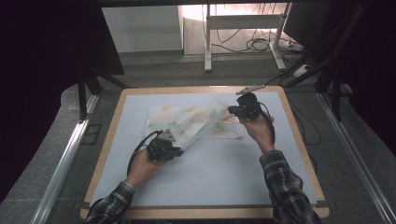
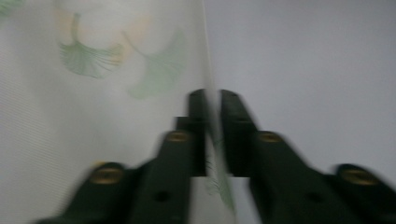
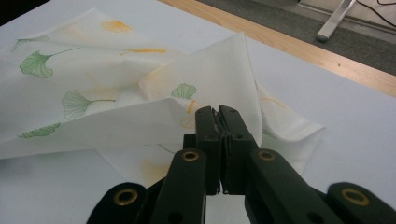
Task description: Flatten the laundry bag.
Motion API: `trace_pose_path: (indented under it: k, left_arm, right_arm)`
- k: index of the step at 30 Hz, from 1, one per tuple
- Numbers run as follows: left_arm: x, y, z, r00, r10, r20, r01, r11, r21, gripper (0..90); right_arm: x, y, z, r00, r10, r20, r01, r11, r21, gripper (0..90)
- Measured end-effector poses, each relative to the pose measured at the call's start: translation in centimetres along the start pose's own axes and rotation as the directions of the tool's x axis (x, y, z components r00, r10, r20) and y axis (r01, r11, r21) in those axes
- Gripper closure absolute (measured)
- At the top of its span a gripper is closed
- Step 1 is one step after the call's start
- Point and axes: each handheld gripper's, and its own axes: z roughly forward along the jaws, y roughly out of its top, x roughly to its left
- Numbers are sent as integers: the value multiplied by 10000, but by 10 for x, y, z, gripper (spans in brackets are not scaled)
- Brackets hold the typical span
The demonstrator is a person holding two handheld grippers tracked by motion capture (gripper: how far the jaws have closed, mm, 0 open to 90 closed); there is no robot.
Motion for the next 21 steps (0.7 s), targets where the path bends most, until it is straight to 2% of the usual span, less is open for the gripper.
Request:
trace_pose_path:
  k: [1, 6, 7, 8, 9, 11, 12, 13, 15, 17, 19, 21]
  left_arm:
    - [7, 8, -4, 9996, -290, 13, 290, 9995, -100, 895]
    - [23, 23, -15, 9962, -604, -631, 575, 9973, -464, 897]
    - [34, 28, -20, 9935, -857, -751, 811, 9948, -623, 897]
    - [38, 30, -22, 9914, -1013, -830, 954, 9928, -724, 897]
    - [38, 30, -22, 9914, -1013, -830, 954, 9928, -724, 897]
    - [47, 33, -26, 9883, -1147, -1007, 1075, 9914, -743, 897]
    - [51, 34, -28, 9866, -1243, -1055, 1168, 9903, -748, 897]
    - [55, 35, -30, 9847, -1300, -1162, 1214, 9895, -785, 897]
    - [62, 36, -35, 9808, -1532, -1206, 1412, 9847, -1024, 897]
    - [65, 38, -38, 9793, -1618, -1217, 1486, 9827, -1110, 896]
    - [66, 39, -39, 9782, -1674, -1227, 1528, 9810, -1198, 896]
    - [66, 40, -41, 9776, -1665, -1289, 1506, 9807, -1244, 895]
  right_arm:
    - [0, -1, 0, 10000, -5, 8, 5, 10000, -8, 872]
    - [-2, -8, -1, 9999, 99, -88, -99, 9999, 34, 860]
    - [-4, -15, -2, 9997, 186, -171, -184, 9998, 110, 838]
    - [-4, -19, -3, 9994, 237, -232, -234, 9996, 143, 814]
    - [-5, -24, -4, 9994, 285, -217, -281, 9995, 169, 783]
    - [-6, -29, -5, 9992, 323, -227, -320, 9994, 143, 755]
    - [-9, -41, -6, 9983, 530, -222, -525, 9984, 193, 667]
    - [-9, -41, -6, 9983, 530, -222, -525, 9984, 193, 667]
    - [-14, -61, -6, 9966, 805, 160, -812, 9955, 496, 573]
    - [-19, -73, -1, 9930, 1173, 150, -1181, 9900, 774, 517]
    - [-22, -84, 6, 9905, 1367, 136, -1373, 9844, 1096, 491]
    - [-21, -90, 15, 9908, 1344, 186, -1356, 9803, 1437, 478]
